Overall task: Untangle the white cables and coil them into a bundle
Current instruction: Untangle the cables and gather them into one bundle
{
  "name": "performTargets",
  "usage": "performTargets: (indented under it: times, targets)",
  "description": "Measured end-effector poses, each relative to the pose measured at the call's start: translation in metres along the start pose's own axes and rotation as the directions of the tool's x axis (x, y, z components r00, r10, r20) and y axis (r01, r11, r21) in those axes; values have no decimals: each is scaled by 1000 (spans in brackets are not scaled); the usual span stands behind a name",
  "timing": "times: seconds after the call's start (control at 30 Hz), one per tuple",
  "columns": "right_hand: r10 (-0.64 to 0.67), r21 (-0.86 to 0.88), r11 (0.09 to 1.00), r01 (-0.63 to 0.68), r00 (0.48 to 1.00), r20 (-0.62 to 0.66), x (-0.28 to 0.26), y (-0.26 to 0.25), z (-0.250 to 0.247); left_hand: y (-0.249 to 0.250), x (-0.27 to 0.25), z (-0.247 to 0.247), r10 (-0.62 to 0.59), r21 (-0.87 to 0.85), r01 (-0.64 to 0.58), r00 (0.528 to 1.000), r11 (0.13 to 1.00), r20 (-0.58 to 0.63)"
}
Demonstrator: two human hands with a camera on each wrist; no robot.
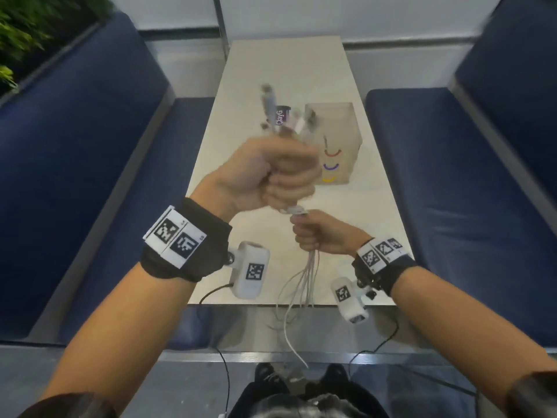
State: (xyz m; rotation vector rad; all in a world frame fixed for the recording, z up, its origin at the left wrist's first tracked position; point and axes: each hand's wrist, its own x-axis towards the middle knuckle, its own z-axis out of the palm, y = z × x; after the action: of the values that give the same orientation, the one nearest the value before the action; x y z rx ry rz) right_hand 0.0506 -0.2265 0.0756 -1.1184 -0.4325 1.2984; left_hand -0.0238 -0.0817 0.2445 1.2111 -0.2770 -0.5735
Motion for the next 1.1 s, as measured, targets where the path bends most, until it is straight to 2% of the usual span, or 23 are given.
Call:
performTargets:
  times: [0.07, 0.1, 0.17, 0.27, 0.33, 0.37, 0.43, 0.53, 0.63, 0.73, 0.87, 0.93, 0.97, 1.03, 1.1]
  targets:
    - [20, -49, 999, -23, 998, -52, 0, -24, -9, -17, -1, 0, -238, 133, 227, 969, 965, 71]
    - [38, -39, 998, -41, 995, -88, 0, -35, -15, -26, -1, -3, -342, 210, 326, 939, 922, 43]
    - [101, -67, 991, -114, 981, -165, -2, -59, -24, -41, 2, -10, -473, 334, 480, 875, 811, -109]
    - [165, -229, 955, -189, 979, -120, -6, -87, -23, -64, 9, -28, -499, 349, 637, 763, 687, -410]
    - [185, -388, 896, -218, 975, -121, -6, -96, -13, -79, 15, -39, -455, 324, 684, 697, 654, -554]
    - [154, -487, 850, -202, 978, -137, -5, -98, -6, -86, 19, -43, -421, 303, 682, 679, 666, -602]
    - [36, -598, 785, -160, 976, -214, -3, -96, 8, -94, 25, -46, -328, 222, 610, 656, 760, -679]
    - [-102, -443, 896, -34, 955, -279, 4, -84, 17, -102, 34, -48, -174, 95, 374, 621, 922, -764]
    - [-144, -312, 949, 42, 939, -312, 10, -76, 21, -111, 39, -54, -160, -58, 190, 579, 980, -799]
    - [-213, -328, 942, 66, 875, -435, 12, -69, 19, -117, 45, -59, -157, -202, -18, 560, 979, -814]
    - [-361, -487, 865, 119, 823, -439, 17, -32, 25, -102, 57, -73, -109, -314, -414, 448, 855, -888]
    - [-344, -476, 872, 116, 838, -424, 21, -12, 31, -84, 61, -80, -59, -288, -542, 401, 789, -914]
    - [-331, -433, 890, 140, 852, -405, 24, -5, 35, -75, 63, -81, -30, -271, -564, 399, 780, -917]
    - [-308, -298, 933, 200, 873, -379, 29, -5, 41, -58, 66, -77, 14, -261, -545, 448, 797, -894]
    - [-265, -174, 961, 214, 891, -370, 30, -14, 42, -44, 65, -70, 40, -287, -498, 547, 819, -836]
